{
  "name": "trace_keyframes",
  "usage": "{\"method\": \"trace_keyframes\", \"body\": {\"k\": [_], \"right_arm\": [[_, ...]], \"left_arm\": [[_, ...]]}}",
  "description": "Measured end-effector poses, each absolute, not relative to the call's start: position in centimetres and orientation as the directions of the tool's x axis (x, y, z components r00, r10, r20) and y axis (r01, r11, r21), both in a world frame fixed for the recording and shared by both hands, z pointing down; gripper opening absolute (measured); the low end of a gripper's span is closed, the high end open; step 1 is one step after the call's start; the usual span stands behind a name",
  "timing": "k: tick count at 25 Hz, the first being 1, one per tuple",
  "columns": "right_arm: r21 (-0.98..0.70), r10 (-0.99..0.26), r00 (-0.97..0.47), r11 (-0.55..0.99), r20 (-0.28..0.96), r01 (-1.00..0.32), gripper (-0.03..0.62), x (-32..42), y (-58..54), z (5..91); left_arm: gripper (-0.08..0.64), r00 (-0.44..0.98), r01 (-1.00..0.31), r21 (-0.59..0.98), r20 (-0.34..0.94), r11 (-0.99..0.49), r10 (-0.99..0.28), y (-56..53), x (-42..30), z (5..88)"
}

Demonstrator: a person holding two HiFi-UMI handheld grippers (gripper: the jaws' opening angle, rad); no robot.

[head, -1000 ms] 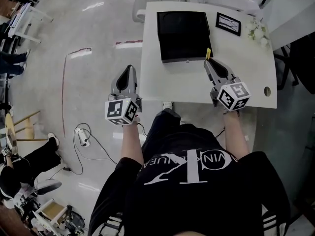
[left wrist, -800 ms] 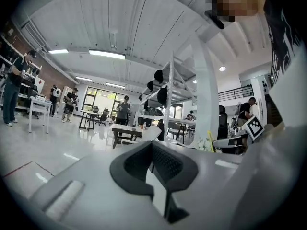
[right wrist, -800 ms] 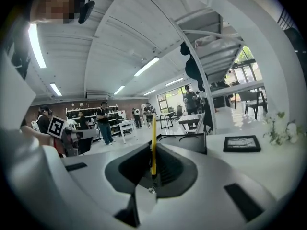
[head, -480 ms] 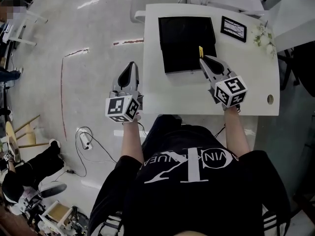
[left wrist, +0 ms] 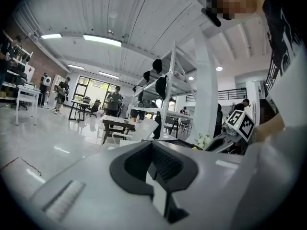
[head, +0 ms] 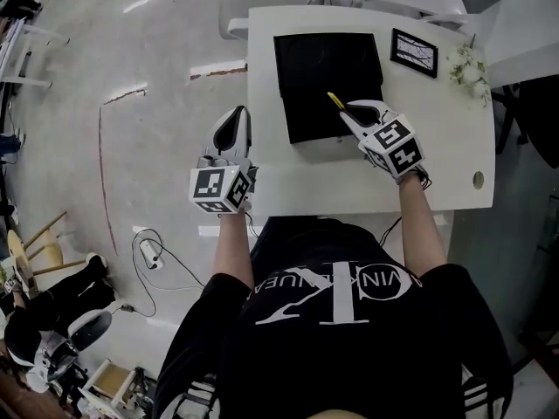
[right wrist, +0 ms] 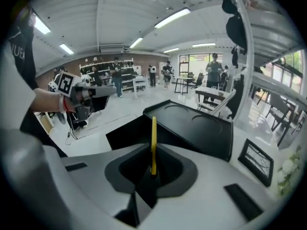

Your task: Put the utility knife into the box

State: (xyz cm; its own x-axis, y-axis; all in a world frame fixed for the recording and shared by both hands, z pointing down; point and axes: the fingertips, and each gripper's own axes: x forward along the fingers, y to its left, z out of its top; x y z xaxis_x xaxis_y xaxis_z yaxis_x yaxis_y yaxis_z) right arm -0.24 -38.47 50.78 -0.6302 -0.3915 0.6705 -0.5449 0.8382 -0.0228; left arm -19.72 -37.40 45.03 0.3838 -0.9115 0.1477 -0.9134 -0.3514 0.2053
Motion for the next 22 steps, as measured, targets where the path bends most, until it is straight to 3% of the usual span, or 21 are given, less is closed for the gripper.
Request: {"method": "trace_keyframes", "body": {"k": [9, 22], "right_arm": [[0.022, -0.172, -0.459, 0.949, 0.872, -0.315, 0.049, -1.1, -38.3, 55.1], [-0.150, 0.081, -0.377, 0.976, 0.923, -0.157, 0.049, -2.8, -36.6, 57.9]], "left_arm": [[0.011, 0.402, -0.904, 0.230, 0.177, -0.360, -0.898, -39.4, -19.5, 46.6], [0.011, 0.408, -0.900, 0.252, 0.203, -0.355, -0.890, -40.3, -20.2, 48.0]]}}
